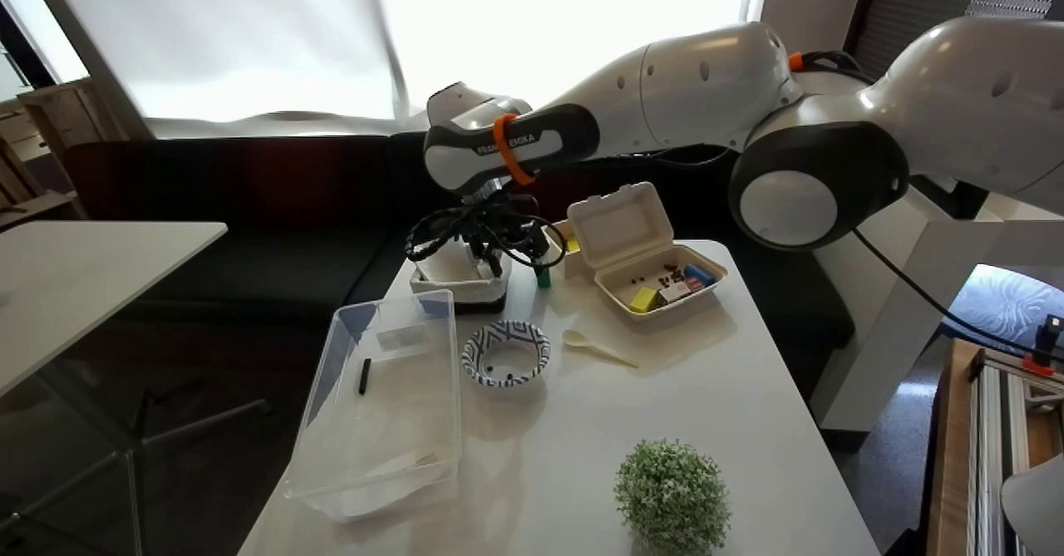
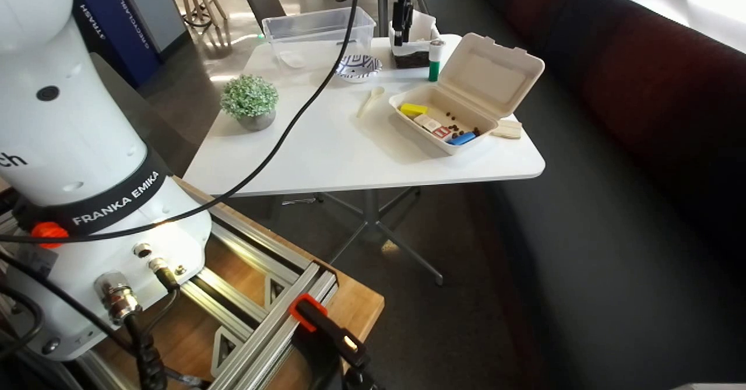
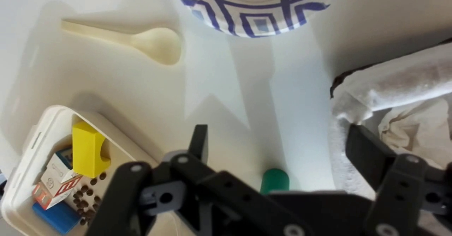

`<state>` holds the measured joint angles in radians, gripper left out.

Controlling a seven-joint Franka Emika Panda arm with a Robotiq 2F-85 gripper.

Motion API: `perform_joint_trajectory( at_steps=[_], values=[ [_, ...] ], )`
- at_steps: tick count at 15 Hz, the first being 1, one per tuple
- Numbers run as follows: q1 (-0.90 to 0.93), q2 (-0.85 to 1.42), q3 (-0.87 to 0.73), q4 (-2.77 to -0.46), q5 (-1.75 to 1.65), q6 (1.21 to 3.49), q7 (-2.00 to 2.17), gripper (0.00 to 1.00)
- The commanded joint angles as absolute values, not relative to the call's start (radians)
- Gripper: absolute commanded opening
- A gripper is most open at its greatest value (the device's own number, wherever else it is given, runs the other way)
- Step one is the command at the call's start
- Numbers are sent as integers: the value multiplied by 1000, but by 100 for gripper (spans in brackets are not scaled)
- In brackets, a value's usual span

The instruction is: Pull the basket to the center of the table

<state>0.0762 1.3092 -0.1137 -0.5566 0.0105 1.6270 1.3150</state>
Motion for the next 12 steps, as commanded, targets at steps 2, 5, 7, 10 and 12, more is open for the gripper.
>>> perform_joint_trajectory(
  at_steps=[2,5,7,10,12],
  values=[
    [68,1347,-92,-486,32,1656,1316,100],
    [69,1353,-88,-488,29,1662,1315,100],
    [70,1358,-97,-493,17,1650,1315,100],
    [63,1369,-97,-495,17,1639,1307,100],
    [61,1371,-99,-499,14,1622,1300,100]
  ],
)
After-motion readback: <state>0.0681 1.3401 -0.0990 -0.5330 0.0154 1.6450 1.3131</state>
